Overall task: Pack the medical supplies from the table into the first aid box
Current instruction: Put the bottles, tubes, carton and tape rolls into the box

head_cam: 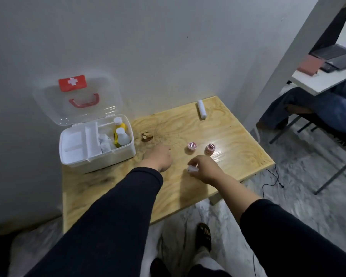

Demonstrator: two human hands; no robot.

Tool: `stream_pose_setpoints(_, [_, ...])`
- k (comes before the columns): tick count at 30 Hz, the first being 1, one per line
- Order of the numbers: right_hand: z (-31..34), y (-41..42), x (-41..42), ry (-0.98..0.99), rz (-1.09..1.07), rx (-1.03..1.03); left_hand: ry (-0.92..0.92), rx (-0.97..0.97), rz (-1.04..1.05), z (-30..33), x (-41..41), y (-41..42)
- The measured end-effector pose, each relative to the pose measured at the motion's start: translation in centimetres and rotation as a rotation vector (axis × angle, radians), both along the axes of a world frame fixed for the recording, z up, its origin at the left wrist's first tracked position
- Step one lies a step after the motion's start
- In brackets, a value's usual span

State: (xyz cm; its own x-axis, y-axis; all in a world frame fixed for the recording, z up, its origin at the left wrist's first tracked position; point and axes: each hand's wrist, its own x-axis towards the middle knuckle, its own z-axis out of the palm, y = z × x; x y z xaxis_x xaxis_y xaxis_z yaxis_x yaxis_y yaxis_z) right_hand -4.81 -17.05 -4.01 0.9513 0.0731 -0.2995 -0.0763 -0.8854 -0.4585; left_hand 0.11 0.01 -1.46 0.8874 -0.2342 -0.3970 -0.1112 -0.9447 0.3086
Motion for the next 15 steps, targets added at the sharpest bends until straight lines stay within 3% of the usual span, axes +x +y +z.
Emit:
stream_pose_setpoints(8, [3.3,-3.0,7.2,-0.14,-0.147,0.058,-0.011,-0.001,0.007,1.0,4.0,-1.8])
stream_pose_setpoints(15, [3.8,-7.5,17.6,-0.05,-0.317,0.119,-0.028,0.001,0.076,1.4,11.1,-5.3])
